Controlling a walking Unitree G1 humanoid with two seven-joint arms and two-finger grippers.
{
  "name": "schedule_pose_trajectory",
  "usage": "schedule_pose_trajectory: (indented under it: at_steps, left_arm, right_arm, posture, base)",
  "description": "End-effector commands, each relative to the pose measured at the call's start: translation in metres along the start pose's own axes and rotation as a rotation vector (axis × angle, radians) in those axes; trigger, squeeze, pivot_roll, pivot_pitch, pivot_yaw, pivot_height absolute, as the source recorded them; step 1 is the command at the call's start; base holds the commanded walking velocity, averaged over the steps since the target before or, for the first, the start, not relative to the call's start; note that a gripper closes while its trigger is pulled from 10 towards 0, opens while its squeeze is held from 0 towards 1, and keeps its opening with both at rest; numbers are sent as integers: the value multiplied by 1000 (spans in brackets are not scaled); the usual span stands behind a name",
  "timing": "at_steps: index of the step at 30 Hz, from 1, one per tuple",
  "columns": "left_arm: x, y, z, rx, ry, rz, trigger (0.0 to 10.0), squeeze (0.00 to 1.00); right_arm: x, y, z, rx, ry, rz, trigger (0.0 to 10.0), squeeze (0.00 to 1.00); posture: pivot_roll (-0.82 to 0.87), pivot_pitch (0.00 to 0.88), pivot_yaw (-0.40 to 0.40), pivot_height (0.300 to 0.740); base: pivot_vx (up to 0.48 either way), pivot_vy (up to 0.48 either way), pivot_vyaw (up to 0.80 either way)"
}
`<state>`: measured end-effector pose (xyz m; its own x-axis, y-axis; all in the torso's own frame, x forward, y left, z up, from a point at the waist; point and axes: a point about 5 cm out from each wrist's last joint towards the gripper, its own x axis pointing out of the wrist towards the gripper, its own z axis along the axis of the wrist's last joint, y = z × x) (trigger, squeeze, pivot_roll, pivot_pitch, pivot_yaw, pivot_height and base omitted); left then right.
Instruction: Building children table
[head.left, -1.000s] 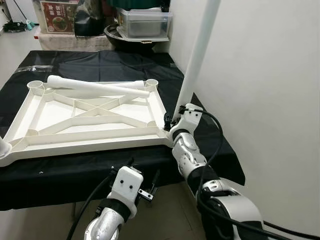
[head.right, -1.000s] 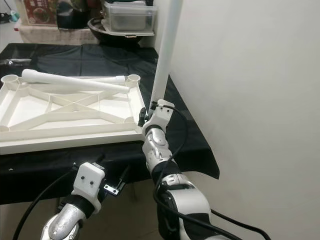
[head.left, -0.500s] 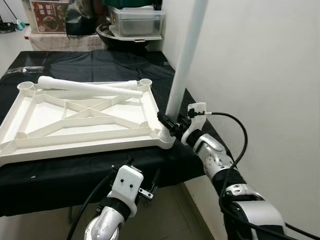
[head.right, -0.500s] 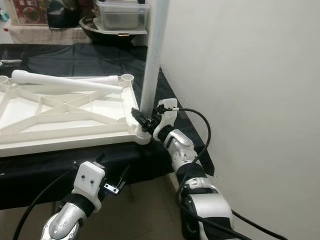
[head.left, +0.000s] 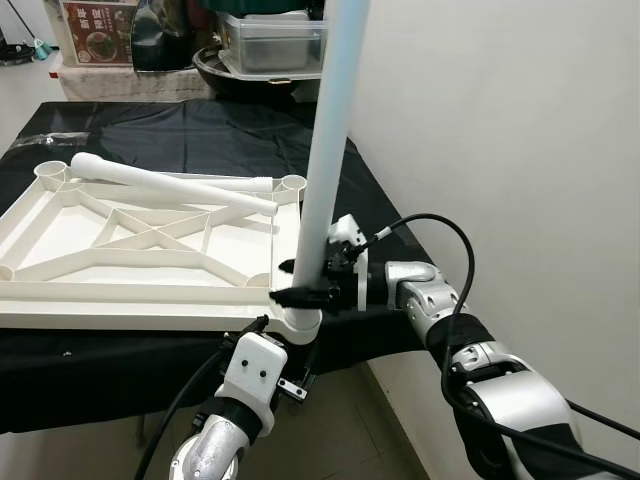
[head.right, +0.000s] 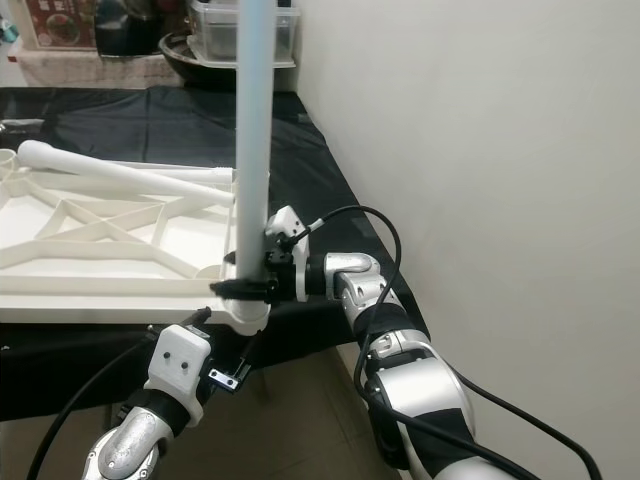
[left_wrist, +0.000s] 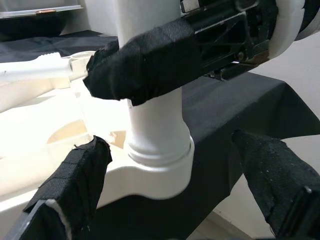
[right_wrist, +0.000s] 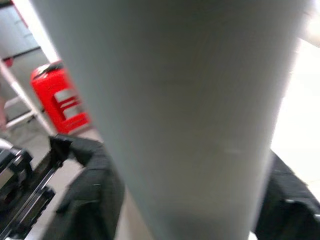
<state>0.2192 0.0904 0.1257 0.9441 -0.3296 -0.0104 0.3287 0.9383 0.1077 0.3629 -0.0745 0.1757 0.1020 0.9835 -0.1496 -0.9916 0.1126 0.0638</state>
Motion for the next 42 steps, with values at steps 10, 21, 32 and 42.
schedule_pose_trajectory:
  at_steps: [10, 21, 32, 42]
  left_arm:
    - [-2, -5, -3, -13, 15, -14, 10000, 0]
    - [-2, -4, -3, -12, 13, -18, 10000, 0]
    - [0, -3, -3, -9, 14, -17, 10000, 0]
    - [1, -3, -3, -12, 13, -16, 10000, 0]
  right_arm:
    - [-5, -30, 3, 8, -74, -643, 0, 0]
    - [-54, -51, -14, 237, -163, -1383, 0, 0]
    - [-34, -35, -35, 564, -352, -1738, 10000, 0]
    - [-21, -39, -12, 371, -477, -1273, 10000, 0]
  posture:
    - [129, 52, -115, 740]
    - [118, 61, -103, 740]
    - [127, 65, -107, 740]
    - [119, 68, -109, 740]
  base:
    - [0, 0, 0]
    - [0, 0, 0]
    - [0, 0, 0]
    - [0, 0, 0]
